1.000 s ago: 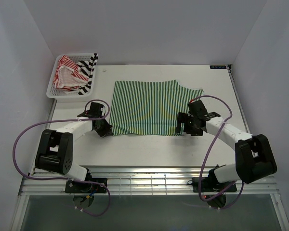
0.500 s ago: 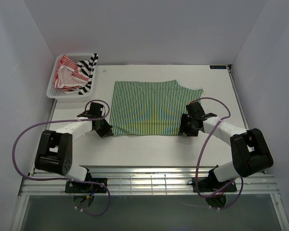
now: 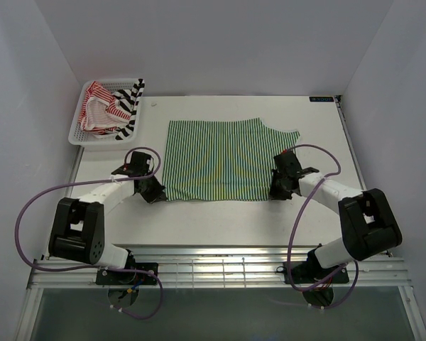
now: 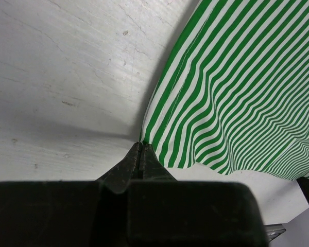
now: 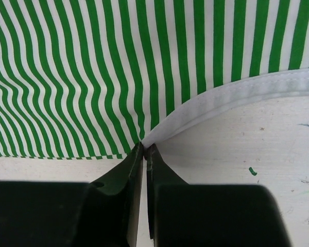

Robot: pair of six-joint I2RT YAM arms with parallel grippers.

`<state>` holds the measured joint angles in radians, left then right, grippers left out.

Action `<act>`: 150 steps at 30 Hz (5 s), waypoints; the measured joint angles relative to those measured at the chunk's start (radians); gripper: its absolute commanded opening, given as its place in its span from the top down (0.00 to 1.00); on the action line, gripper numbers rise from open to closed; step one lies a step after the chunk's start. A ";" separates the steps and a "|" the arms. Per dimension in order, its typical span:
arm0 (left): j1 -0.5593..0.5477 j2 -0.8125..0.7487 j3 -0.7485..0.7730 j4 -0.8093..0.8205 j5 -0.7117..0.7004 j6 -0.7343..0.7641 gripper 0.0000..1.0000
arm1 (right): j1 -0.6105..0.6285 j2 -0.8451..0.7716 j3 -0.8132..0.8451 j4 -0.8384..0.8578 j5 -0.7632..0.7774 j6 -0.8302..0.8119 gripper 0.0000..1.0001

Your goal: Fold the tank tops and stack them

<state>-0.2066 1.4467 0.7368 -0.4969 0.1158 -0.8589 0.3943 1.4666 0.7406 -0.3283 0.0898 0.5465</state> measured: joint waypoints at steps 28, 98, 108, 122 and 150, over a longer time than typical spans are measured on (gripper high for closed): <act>0.038 0.121 0.324 -0.110 0.080 0.028 1.00 | -0.039 0.037 0.307 -0.255 -0.008 -0.060 0.92; -0.077 0.436 0.591 -0.097 0.002 0.043 0.02 | -0.221 0.329 0.509 -0.216 -0.219 -0.405 0.10; -0.078 0.439 0.591 -0.097 -0.019 0.050 0.02 | -0.320 0.512 0.718 -0.196 -0.116 -0.415 0.10; -0.080 0.452 0.631 -0.069 -0.015 0.056 0.02 | -0.306 0.285 0.566 -0.121 -0.183 -0.430 0.10; -0.106 0.144 0.130 0.138 0.035 -0.008 0.02 | -0.268 -0.173 -0.180 0.185 -0.278 -0.176 0.10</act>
<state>-0.3130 1.5906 0.8665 -0.3588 0.1513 -0.8665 0.1261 1.2938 0.5610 -0.1429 -0.1883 0.3706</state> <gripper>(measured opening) 0.978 0.898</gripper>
